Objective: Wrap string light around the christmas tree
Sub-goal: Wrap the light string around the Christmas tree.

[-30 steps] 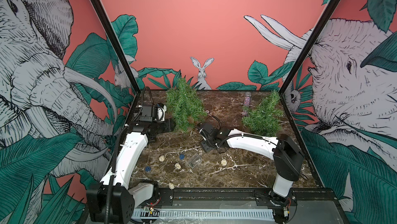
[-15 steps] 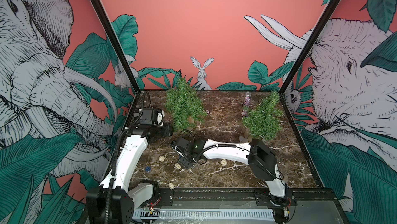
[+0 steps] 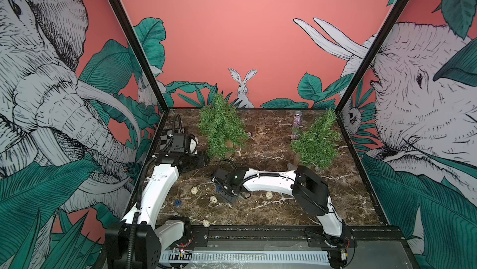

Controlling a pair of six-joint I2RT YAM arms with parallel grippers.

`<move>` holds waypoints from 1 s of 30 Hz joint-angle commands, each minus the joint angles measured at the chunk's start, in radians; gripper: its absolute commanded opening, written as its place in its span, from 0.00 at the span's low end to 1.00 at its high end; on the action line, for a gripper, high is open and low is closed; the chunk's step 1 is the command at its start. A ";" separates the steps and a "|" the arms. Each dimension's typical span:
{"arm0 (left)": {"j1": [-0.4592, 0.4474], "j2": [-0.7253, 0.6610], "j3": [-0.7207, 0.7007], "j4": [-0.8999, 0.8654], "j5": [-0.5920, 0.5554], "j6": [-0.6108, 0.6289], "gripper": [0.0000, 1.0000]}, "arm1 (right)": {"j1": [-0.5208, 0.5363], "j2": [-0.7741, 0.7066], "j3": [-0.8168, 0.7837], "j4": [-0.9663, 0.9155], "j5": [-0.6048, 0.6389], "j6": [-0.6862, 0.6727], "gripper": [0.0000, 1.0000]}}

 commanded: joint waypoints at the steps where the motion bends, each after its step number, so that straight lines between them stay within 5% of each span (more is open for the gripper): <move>1: -0.019 -0.002 -0.023 0.012 0.004 0.002 0.56 | -0.064 -0.064 -0.073 -0.052 0.044 0.002 0.69; 13: -0.211 0.046 -0.055 -0.023 -0.060 -0.010 0.58 | -0.110 -0.140 -0.108 0.033 0.002 0.073 0.68; 30: -0.304 0.046 -0.158 -0.028 -0.170 -0.069 0.57 | -0.122 -0.164 -0.171 0.150 -0.020 0.176 0.66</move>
